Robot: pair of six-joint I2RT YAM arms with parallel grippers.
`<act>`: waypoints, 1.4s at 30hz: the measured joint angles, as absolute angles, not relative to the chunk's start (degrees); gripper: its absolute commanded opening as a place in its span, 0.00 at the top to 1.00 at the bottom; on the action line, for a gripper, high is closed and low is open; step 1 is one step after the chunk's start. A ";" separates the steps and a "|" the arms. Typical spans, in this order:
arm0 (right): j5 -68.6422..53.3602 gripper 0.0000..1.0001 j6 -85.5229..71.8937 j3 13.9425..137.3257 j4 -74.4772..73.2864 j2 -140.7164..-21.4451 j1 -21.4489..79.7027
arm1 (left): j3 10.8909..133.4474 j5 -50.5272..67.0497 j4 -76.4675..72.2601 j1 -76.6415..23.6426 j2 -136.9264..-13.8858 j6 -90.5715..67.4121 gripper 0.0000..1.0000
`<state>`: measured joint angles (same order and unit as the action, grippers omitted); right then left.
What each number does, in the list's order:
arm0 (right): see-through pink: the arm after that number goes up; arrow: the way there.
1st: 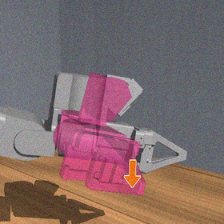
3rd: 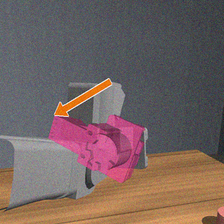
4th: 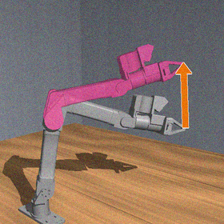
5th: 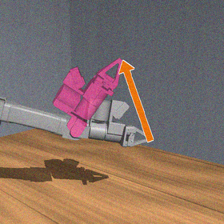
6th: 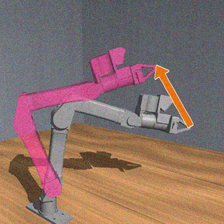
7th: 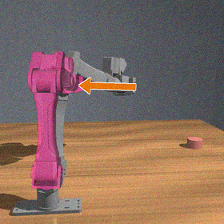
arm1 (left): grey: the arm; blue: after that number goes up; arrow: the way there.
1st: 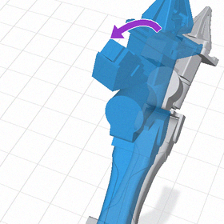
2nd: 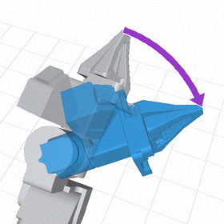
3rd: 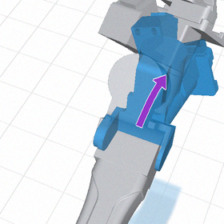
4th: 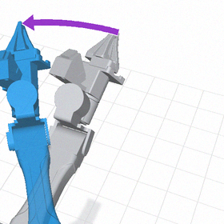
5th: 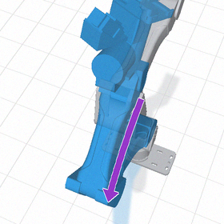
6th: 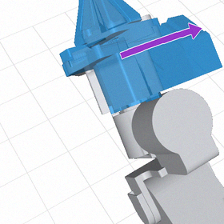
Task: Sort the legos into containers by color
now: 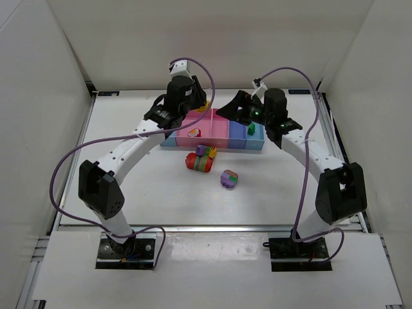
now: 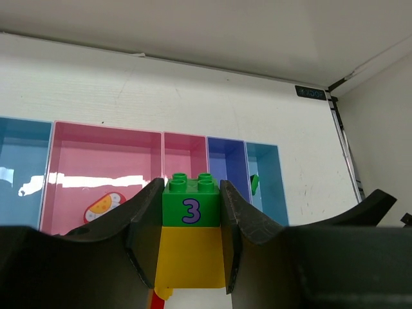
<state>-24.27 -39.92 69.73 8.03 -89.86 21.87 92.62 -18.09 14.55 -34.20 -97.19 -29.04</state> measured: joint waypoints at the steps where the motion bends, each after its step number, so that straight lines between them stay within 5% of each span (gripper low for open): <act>1: -25.71 0.14 -40.62 69.73 9.21 -90.48 21.89 | 92.62 -17.58 14.52 -33.85 -97.19 -29.52 0.90; 18: -36.80 0.09 -44.77 75.37 21.02 -96.77 24.93 | 92.60 -12.49 14.52 -31.83 -97.19 -32.82 0.90; 29: -34.41 0.17 -43.86 76.79 19.09 -98.85 25.78 | 92.60 -11.05 14.46 -32.40 -97.19 -33.06 0.90; 36: -32.73 0.28 -42.39 77.38 17.67 -99.42 25.80 | 92.23 -10.41 14.04 -33.30 -97.19 -33.04 0.90; 42: -31.81 0.48 -41.52 77.47 16.60 -99.83 25.78 | 91.37 -10.83 12.80 -34.57 -97.17 -32.53 0.90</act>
<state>-31.81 -41.52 77.47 16.60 -99.83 25.78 91.37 -10.83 12.80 -34.57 -97.17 -32.53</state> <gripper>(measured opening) 0.602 0.464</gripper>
